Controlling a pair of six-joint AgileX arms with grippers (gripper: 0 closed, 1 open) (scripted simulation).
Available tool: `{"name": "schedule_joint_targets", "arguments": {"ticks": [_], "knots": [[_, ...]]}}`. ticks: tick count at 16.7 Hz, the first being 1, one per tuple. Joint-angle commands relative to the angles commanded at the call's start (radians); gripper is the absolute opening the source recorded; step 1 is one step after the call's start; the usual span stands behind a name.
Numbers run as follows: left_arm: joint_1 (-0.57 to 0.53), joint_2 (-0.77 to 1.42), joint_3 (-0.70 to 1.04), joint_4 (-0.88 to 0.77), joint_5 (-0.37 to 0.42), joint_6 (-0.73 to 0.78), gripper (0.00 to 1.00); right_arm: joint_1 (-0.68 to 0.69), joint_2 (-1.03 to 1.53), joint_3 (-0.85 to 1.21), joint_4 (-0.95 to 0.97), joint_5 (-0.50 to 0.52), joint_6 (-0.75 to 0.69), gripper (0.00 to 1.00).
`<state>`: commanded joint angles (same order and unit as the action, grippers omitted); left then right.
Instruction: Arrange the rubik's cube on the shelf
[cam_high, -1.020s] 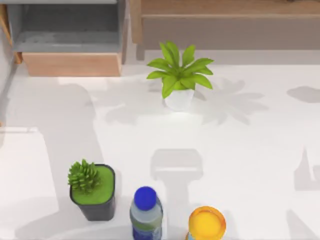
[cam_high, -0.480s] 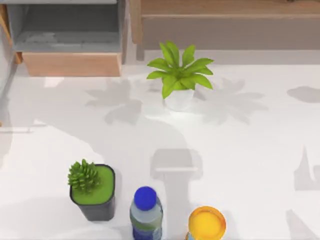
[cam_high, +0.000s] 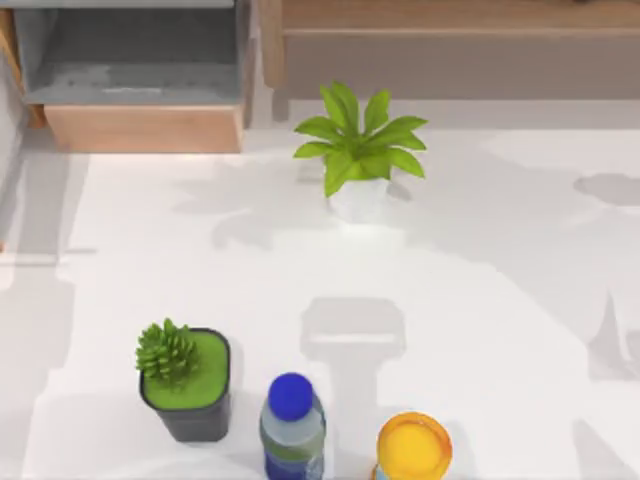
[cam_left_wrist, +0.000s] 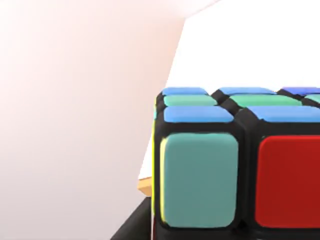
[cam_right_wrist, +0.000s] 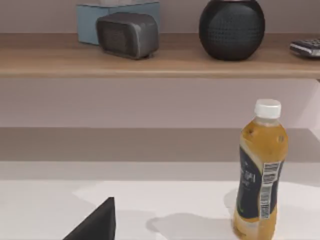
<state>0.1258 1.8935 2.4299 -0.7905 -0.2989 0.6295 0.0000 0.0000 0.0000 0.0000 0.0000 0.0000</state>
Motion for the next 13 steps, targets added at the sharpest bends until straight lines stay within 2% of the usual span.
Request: {"name": "schedule_joint_targets", "arguments": {"ticks": [6, 13], "knots": [[-0.395, -0.064, -0.238, 0.626, -0.180, -0.114, 0.00, 0.000, 0.000, 0.000, 0.000, 0.000, 0.000, 1.00], [-0.844, 0.109, -0.550, 1.373, -0.342, -0.251, 0.00, 0.000, 0.000, 0.000, 0.000, 0.000, 0.000, 1.00]]}}
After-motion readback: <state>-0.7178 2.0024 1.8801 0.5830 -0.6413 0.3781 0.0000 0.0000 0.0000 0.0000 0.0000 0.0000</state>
